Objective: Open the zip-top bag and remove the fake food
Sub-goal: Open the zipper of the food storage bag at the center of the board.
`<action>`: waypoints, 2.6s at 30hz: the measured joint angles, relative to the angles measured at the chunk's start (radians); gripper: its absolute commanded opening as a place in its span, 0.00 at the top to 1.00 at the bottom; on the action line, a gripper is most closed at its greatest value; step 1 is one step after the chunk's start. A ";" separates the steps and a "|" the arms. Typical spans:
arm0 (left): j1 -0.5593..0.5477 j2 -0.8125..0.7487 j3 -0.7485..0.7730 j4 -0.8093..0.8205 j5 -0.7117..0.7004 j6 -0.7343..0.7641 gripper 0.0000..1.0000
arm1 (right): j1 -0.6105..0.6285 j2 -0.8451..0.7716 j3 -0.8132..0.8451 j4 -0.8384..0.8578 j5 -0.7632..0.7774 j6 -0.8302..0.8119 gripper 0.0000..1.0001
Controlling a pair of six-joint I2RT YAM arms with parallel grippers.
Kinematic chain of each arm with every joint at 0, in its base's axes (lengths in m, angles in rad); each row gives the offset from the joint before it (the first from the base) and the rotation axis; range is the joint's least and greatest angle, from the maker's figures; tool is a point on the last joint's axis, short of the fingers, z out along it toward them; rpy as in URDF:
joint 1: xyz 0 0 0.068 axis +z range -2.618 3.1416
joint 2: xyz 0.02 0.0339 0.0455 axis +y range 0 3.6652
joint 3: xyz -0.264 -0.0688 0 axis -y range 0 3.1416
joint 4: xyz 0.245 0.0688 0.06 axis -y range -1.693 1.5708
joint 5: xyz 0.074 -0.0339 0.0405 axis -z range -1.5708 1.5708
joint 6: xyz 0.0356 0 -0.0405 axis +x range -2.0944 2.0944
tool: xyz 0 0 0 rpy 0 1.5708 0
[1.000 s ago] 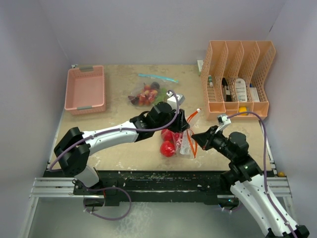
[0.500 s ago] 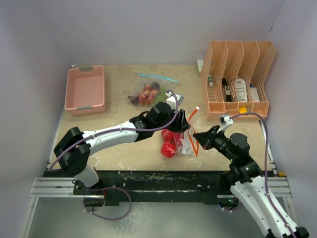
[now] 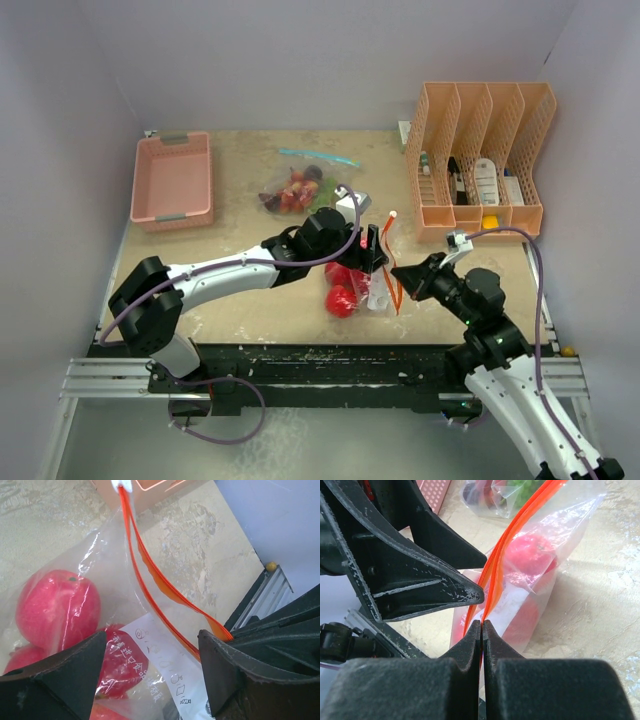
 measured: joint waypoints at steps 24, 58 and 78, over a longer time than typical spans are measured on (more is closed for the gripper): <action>0.000 0.079 0.065 -0.001 0.071 -0.024 1.00 | 0.000 -0.031 0.016 -0.048 0.025 -0.011 1.00; 0.000 -0.578 0.307 -0.948 -0.618 0.168 1.00 | 0.643 1.017 0.561 0.526 0.209 0.032 1.00; 0.013 -0.255 0.023 -0.570 -0.473 0.196 1.00 | 0.603 0.718 0.189 0.203 0.591 0.206 1.00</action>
